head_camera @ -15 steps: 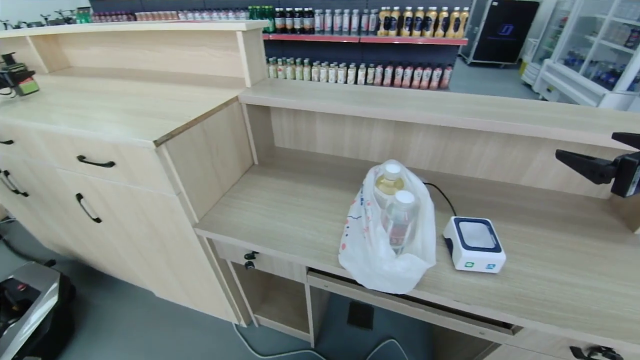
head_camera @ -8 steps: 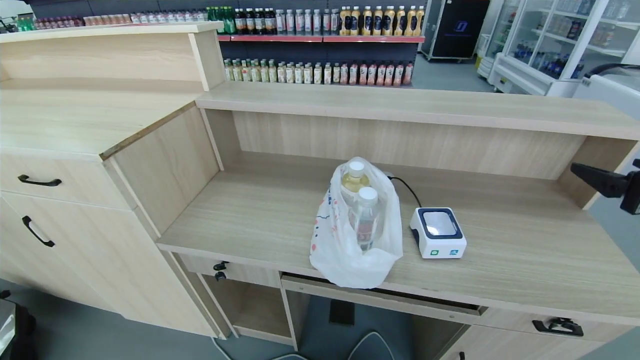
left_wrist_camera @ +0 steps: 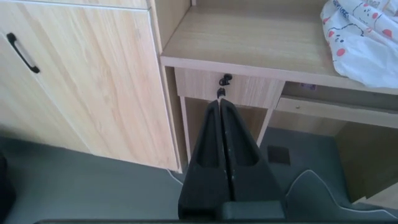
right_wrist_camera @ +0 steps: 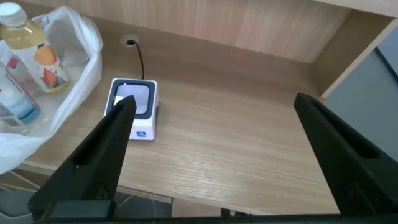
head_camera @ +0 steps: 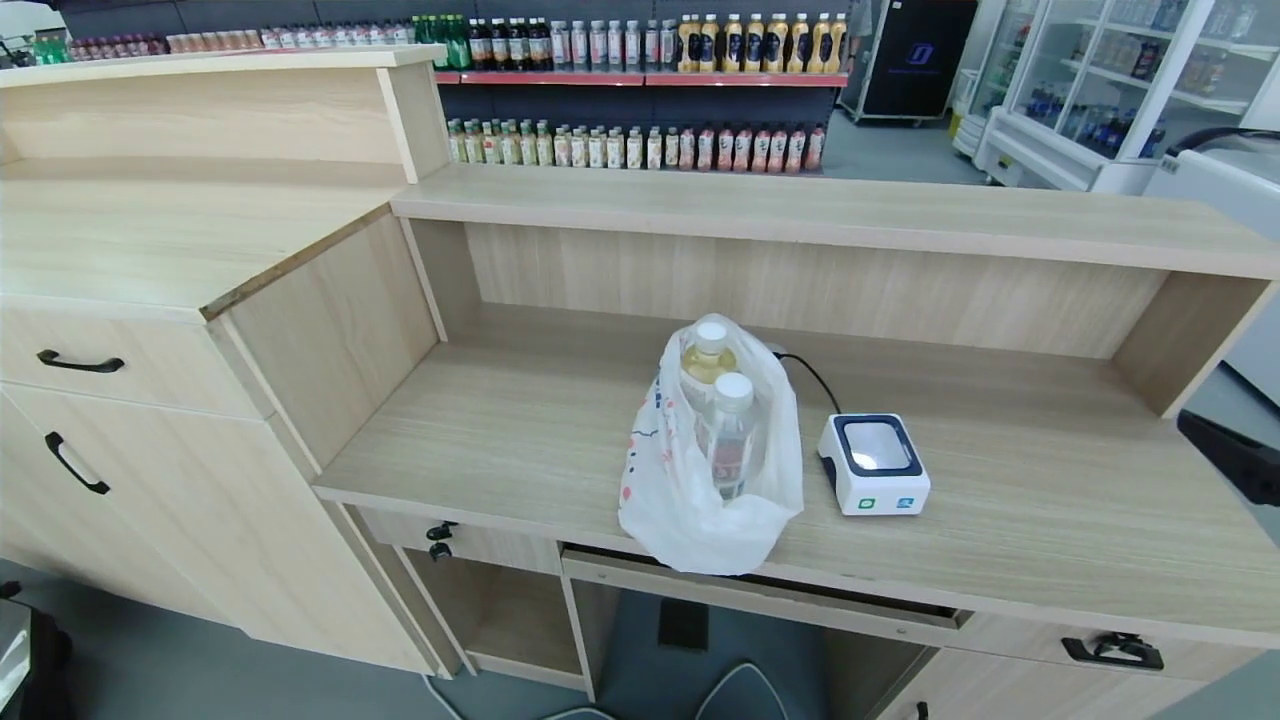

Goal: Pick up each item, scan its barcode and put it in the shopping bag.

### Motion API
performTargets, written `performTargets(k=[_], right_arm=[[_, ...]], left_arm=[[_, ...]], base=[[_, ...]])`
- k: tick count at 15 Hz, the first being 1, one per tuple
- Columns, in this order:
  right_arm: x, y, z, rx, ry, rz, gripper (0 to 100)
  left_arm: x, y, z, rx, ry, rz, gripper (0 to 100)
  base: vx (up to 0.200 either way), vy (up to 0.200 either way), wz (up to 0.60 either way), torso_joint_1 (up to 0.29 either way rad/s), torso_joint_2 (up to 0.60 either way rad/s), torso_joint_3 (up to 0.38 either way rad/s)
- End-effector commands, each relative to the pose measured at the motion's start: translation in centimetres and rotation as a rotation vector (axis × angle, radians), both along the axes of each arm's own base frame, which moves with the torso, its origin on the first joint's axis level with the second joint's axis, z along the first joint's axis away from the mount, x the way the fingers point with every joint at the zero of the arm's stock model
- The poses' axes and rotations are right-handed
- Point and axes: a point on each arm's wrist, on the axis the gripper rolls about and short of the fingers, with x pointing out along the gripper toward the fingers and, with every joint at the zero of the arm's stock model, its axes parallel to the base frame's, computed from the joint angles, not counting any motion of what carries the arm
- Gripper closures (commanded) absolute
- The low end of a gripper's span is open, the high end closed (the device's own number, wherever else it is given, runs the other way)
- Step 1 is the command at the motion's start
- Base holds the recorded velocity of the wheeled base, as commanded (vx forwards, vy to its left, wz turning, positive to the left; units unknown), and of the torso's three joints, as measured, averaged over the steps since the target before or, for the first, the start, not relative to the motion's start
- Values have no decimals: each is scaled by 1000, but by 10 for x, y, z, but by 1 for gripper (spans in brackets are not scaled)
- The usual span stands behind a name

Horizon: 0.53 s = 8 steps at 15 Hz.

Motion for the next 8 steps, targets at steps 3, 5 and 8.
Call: performTargets(k=[3, 5, 8], right_arm=[[-13, 3, 2, 1, -34, 3, 0], [-24, 7, -6, 81, -40, 22, 0], [-47, 14, -26, 110, -39, 36, 0]], left_arm=[[0, 0, 0, 0, 0, 1, 100], [0, 0, 0, 0, 0, 1, 100], [0, 0, 0, -1, 0, 1, 100]], base=[[0, 0, -400, 2, 2, 2], [0, 0, 0, 0, 0, 0], [0, 0, 0, 0, 0, 0]])
